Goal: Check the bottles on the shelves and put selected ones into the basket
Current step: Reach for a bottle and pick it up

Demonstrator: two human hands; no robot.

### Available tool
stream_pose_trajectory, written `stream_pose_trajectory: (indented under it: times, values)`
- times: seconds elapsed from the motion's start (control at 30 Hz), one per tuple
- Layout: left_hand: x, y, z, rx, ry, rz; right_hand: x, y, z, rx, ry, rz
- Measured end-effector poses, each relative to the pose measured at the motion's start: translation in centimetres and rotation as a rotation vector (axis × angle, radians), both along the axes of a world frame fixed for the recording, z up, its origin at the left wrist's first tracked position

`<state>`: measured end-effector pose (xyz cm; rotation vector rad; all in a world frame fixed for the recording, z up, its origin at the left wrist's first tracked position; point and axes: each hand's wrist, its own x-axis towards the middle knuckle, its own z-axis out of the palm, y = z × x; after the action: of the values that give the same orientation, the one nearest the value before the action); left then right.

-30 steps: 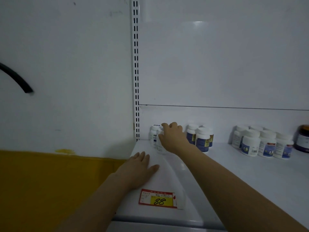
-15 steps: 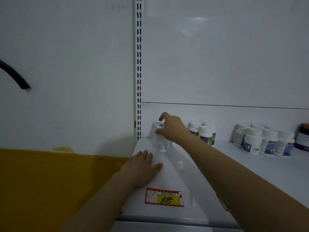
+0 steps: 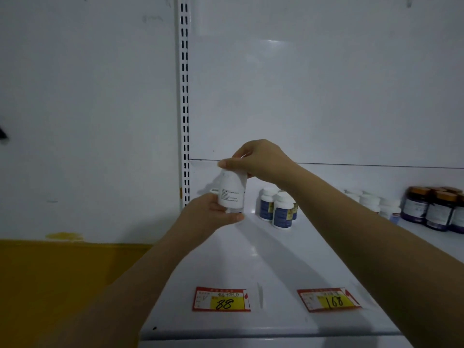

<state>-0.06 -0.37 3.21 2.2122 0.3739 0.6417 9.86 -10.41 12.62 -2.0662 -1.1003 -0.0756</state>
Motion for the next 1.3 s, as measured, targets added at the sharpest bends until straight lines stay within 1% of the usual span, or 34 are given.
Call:
stream_pose_trajectory:
  times: [0.1, 0.17, 0.37, 0.43, 0.53, 0.57, 0.67, 0.83, 0.93, 1.03, 1.1, 1.2, 1.3]
  values:
    - [0.2, -0.7, -0.1, -0.022, -0.086, 0.058, -0.5, -0.8, 0.1, -0.004, 0.036, -0.025]
    - [0.2, -1.1, -0.2, -0.083, -0.126, 0.050, -0.7, -1.1, -0.2, -0.013, 0.051, -0.048]
    - [0.2, -1.5, -0.7, -0.279, -0.111, -0.018, -0.3, -1.5, -0.8, -0.045, 0.041, -0.056]
    - [0.2, -1.3, -0.8, -0.381, -0.099, -0.052, 0.1, -1.5, -0.8, -0.025, 0.102, 0.014]
    - [0.0, -1.1, -0.8, -0.587, -0.131, -0.189, 0.7, -2.0, -0.5, 0.039, 0.272, 0.170]
    - [0.0, -0.9, -0.7, -0.628, -0.137, -0.224, 0.9, -2.1, -0.4, 0.056, 0.306, 0.210]
    - [0.0, -0.6, -0.7, -0.692, -0.112, -0.307, 1.3, -2.5, -0.4, 0.088, 0.364, 0.295]
    - [-0.5, -0.4, -0.4, -0.801, 0.002, -0.420, 1.3, -3.0, -1.2, 0.125, 0.483, 0.417]
    - [-0.5, -0.5, -0.3, -0.732, -0.007, -0.374, 1.4, -2.9, -1.6, 0.164, 0.470, 0.432]
    - [-0.2, -0.5, -0.3, -0.627, -0.086, -0.246, 1.8, -2.7, -1.7, 0.238, 0.423, 0.381]
    - [0.0, -0.7, -0.1, -0.531, -0.095, -0.148, 2.0, -2.6, -1.8, 0.272, 0.421, 0.358]
    - [0.3, -1.5, 0.1, -0.393, -0.100, -0.044, 2.1, -2.6, -2.1, 0.274, 0.413, 0.340]
    - [0.5, -1.9, 0.0, -0.354, -0.121, 0.003, 2.3, -2.5, -2.4, 0.269, 0.410, 0.334]
